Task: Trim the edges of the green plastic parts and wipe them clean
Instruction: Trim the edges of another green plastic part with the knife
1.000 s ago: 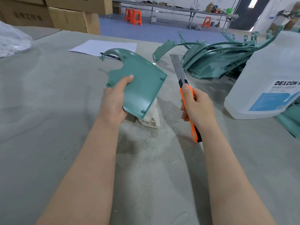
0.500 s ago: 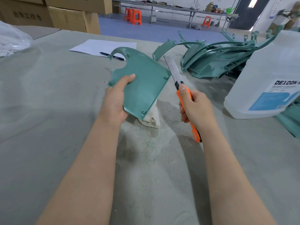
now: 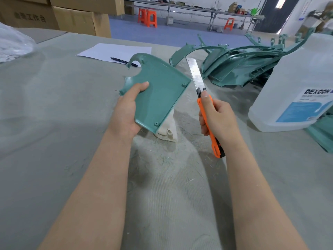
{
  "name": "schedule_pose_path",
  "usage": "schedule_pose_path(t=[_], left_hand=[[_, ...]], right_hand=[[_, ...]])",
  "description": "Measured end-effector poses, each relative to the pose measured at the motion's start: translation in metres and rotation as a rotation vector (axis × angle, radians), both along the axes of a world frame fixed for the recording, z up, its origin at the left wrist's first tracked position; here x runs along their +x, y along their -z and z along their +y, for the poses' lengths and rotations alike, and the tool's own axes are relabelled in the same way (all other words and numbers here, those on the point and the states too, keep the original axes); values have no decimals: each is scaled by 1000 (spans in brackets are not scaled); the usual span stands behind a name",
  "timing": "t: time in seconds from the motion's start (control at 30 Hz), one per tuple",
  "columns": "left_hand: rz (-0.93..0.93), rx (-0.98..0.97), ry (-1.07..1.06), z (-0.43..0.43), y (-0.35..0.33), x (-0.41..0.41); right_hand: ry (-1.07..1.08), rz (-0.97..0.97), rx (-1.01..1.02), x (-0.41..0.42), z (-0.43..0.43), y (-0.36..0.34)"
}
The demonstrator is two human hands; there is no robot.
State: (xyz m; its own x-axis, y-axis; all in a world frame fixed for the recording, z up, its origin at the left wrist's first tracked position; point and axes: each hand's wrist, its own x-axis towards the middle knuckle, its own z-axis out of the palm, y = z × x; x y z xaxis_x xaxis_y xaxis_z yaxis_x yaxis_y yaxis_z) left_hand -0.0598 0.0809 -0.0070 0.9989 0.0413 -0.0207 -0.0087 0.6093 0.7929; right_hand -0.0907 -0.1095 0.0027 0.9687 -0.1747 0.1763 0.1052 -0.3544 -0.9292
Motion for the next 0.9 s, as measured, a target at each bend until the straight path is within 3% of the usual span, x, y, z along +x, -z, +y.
schedule_pose_path(t=[0.9], left_hand=[[13, 15, -38, 3, 3, 2]], right_hand=[[-149, 126, -19, -7, -1, -3]])
